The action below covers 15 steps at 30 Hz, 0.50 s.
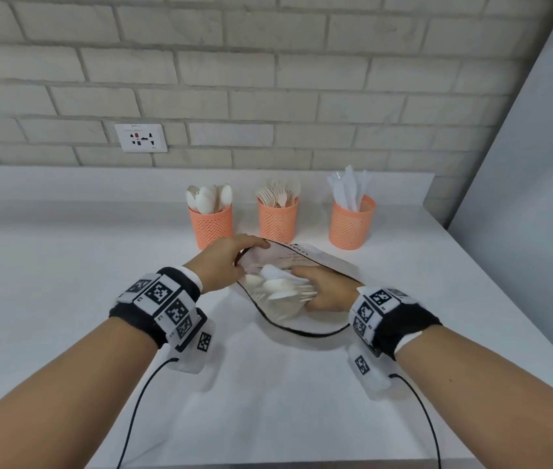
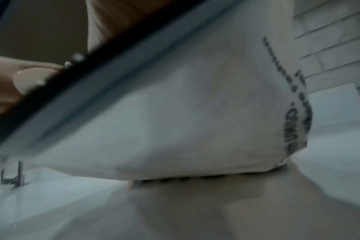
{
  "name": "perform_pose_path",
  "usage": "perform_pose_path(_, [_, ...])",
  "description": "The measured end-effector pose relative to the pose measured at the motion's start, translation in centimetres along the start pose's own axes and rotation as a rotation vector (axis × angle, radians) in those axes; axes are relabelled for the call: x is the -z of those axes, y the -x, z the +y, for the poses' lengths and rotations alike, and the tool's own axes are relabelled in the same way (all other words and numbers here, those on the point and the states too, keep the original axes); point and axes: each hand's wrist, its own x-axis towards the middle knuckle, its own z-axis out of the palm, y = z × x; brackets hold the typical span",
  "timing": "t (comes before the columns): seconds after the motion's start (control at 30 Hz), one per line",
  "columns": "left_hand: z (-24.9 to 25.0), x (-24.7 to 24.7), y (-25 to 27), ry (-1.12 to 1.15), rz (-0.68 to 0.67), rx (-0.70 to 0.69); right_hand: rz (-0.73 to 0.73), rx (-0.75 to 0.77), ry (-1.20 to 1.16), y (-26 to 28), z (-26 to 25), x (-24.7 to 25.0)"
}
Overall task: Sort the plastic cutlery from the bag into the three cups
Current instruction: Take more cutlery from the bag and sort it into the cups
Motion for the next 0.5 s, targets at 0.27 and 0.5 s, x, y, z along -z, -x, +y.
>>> perform_pose_path(0.27, [-0.8, 1.1, 0.0, 0.002, 0.057, 0.018, 0.156, -0.048, -0.344, 2.2, -1.4, 4.2])
perform_pose_path(0.5, [1.8, -2.5, -1.3, -0.163, -0.41, 0.088, 0.262, -0.048, -0.868, 1.4, -5.8, 3.9])
